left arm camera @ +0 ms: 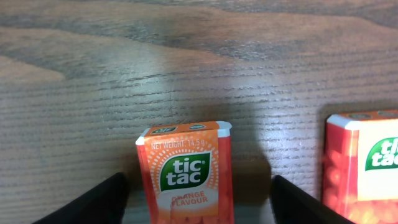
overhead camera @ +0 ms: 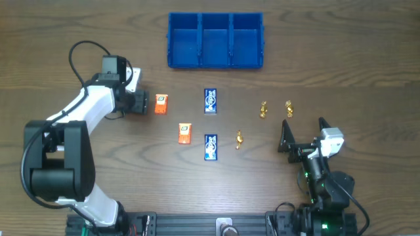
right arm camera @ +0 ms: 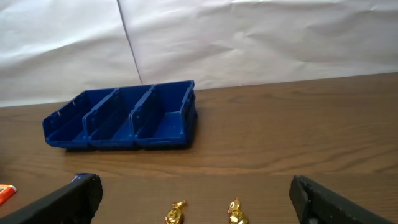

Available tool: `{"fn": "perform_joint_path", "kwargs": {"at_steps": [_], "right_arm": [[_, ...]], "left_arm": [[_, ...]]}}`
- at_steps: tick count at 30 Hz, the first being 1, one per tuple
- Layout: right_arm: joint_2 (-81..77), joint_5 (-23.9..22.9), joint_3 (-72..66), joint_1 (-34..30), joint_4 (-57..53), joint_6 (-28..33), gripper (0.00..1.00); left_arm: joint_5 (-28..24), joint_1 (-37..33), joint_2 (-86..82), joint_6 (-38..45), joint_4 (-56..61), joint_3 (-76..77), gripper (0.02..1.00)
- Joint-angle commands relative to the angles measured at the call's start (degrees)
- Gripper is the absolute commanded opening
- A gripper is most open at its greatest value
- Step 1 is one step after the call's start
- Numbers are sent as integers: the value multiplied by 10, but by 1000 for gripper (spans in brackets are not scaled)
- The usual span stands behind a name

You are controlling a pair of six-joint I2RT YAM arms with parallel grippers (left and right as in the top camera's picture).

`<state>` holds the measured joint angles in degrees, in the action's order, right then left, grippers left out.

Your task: Sort Candies Into Trays

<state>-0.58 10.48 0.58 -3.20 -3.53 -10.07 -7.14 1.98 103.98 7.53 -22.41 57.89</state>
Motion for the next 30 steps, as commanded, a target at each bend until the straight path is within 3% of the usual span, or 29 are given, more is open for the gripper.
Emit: {"fn": "perform_joint_path", "kwargs": {"at_steps": [1, 3, 6, 10, 13, 15, 17, 22, 30], "right_arm": [[4, -3, -1, -2, -2, -5, 998], [4, -3, -1, -2, -2, -5, 998], [4, -3, -1, -2, -2, -5, 998], [4, -3, -1, -2, -2, -5, 998], [4, -3, -1, -2, -2, -5, 998], [4, -3, -1, -2, -2, -5, 998], [4, -3, -1, -2, -2, -5, 998], [4, -3, -1, -2, -2, -5, 998], [4, -3, -1, -2, -2, -5, 998]], "left_arm": [[3, -2, 17, -5, 0, 12, 542], [3, -2, 17, -13, 0, 12, 397], [3, -2, 14, -26, 0, 12, 299], [3, 16, -67, -76, -27, 51, 281], [76, 79, -112, -145, -80, 167, 288], [154, 148, -78, -183, -109, 307, 297], [181, 178, -32, -197, -118, 385, 299], [175, 206, 134, -231, -131, 541, 314], [152, 194, 228, -243, -129, 563, 347]]}}
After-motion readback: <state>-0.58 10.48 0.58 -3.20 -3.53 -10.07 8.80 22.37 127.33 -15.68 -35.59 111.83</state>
